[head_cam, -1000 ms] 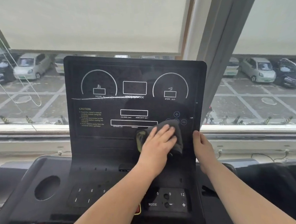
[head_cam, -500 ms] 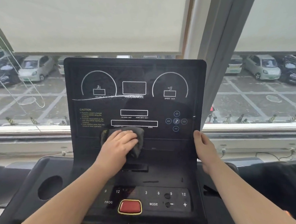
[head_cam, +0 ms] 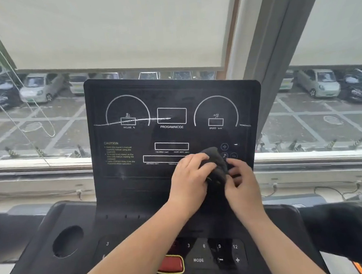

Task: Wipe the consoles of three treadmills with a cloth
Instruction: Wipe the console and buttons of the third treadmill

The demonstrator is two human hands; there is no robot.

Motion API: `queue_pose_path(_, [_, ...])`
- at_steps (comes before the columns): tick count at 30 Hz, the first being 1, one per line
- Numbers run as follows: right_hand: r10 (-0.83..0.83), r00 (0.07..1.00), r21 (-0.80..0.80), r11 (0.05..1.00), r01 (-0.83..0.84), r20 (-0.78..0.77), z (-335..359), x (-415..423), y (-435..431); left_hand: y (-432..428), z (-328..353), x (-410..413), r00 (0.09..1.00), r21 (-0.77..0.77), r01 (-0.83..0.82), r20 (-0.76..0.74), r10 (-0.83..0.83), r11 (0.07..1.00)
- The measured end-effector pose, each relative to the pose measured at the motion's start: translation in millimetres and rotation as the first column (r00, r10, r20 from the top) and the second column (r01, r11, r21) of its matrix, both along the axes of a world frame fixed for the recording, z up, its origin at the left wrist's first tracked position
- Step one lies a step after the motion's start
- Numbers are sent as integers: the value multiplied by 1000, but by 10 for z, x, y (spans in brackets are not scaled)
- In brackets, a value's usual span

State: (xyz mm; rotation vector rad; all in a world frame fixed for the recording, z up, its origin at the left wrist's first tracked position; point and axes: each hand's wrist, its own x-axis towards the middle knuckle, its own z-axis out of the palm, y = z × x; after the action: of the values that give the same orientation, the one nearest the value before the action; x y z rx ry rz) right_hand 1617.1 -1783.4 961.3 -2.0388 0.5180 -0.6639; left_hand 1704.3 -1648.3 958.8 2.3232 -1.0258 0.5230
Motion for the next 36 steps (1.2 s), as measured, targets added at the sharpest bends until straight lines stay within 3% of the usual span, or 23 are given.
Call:
queue_pose_path(2, [94,992,-141,984,-105,-82,-14,57,187,80,21,9,997,50,-71,-35,73,996])
queue_pose_path(4, [98,961,-189,971,-150,-257,-5,103,306,230,-31,77,995,78,-18,-96,25,997])
queue_pose_path(8, [4,893,-317,934,-164,-450,-44,187,574,645,-52,134,951,53,195,-253,-176,979])
queue_pose_path(10, [-91,873,-409,903,-130,-478,-46,269,728,957,-46,180,953,-40,177,-243,-182,983])
queue_pose_path(12, [-202,850,-460,887,-52,-487,-33,343,839,1370,-96,281,978,-140,49,-193,-76,989])
queue_pose_path(14, [-261,848,-475,880,12,-462,-23,402,893,1830,-182,462,958,-222,-195,-252,137,955])
queue_pose_path(16, [-282,847,-501,865,21,-451,-13,445,939,2234,-238,650,839,-243,-459,-435,327,854])
queue_pose_path(18, [-298,836,-535,845,5,-462,26,500,1018,2496,-313,811,674,-215,-614,-644,362,759])
queue_pose_path(21, [-311,793,-590,804,-75,-524,119,612,1189,2622,-550,886,476,-187,-604,-864,163,774])
queue_pose_path(26, [-331,798,-629,774,-76,-504,154,856,1497,2662,-1007,884,253,-263,-541,-957,-143,799])
queue_pose_path(31, [-325,831,-648,759,-55,-452,82,987,1837,2704,-868,654,326,-349,-441,-921,-214,827])
queue_pose_path(36, [-252,896,-720,687,-101,-366,-92,1216,2376,2859,-953,734,290,-376,-401,-917,-273,835])
